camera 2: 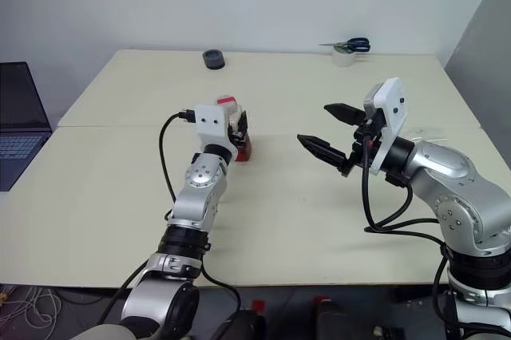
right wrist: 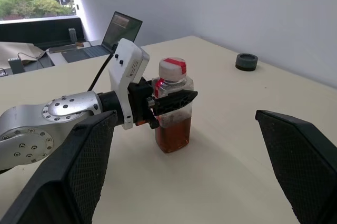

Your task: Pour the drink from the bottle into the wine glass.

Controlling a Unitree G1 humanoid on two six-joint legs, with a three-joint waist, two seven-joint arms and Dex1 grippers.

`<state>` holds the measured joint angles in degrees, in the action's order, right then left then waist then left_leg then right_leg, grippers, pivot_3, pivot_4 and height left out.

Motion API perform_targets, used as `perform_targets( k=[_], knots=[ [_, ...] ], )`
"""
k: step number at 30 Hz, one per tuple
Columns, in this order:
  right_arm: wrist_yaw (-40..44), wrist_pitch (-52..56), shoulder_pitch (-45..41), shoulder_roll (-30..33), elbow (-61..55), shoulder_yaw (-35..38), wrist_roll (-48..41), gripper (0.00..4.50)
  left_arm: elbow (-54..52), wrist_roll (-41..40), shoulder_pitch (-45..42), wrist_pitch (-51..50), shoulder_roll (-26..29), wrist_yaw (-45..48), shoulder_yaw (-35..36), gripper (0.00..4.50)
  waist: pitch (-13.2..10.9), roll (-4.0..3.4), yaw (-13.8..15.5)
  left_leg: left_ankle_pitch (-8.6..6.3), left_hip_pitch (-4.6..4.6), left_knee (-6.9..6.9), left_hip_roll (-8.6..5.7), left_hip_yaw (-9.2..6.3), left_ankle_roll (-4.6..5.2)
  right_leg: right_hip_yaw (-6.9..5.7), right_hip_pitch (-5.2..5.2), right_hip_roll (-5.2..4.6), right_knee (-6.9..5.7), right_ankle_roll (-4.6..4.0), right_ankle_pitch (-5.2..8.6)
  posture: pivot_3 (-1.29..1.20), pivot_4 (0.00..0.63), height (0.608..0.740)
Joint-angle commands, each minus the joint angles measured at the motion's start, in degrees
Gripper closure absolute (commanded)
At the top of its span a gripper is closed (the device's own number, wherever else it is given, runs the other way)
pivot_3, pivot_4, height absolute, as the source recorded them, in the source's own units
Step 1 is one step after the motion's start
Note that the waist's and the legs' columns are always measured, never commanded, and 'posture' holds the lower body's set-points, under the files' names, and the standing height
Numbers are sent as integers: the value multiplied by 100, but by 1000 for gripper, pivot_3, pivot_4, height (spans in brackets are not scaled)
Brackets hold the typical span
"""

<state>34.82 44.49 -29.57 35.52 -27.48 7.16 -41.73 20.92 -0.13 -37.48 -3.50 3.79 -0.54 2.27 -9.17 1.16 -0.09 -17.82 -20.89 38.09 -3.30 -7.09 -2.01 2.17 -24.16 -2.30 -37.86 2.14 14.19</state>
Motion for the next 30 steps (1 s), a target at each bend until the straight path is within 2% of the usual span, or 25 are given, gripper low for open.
perform_targets(
  k=[1,10,12,17,26,29,30],
  knots=[
    [-32,-113,-27,26,-166,160,-50,0,-138,-18,-89,80,-4,7,24,2673,0,0,0,0,0,0,0,0,0,0,0,0,-1,0,0,0,150,740],
    [-56,-115,-30,20,-164,157,-54,0,-160,-22,-30,-174,-31,-74,40,2675,1,0,0,0,1,0,0,0,0,0,1,0,-1,0,0,0,150,740],
    [-61,-111,-27,23,-172,164,-60,0,-165,-87,-29,-203,-58,-46,76,1934,1,0,0,0,2,0,0,1,0,1,1,0,-1,0,0,0,150,740],
    [-73,-110,-31,23,-170,159,-61,0,-130,-69,-47,-272,-32,-63,77,404,0,0,0,0,1,1,0,0,0,-1,0,0,-2,0,0,0,150,740],
    [-98,-100,-14,42,-189,166,-73,0,-147,-90,-19,-283,-56,-22,58,404,0,0,0,0,1,1,0,0,0,0,0,0,-2,0,0,0,150,740],
    [-106,-93,-13,45,-199,167,-87,0,-170,-106,6,-238,-73,4,51,1003,0,0,0,0,1,1,0,1,0,0,0,0,-2,0,0,0,150,740],
    [-102,-88,-11,47,-200,167,-93,0,-190,-114,16,-229,-80,14,49,1324,1,0,0,0,1,1,0,1,0,0,0,0,-2,0,0,0,150,740]
  ],
)
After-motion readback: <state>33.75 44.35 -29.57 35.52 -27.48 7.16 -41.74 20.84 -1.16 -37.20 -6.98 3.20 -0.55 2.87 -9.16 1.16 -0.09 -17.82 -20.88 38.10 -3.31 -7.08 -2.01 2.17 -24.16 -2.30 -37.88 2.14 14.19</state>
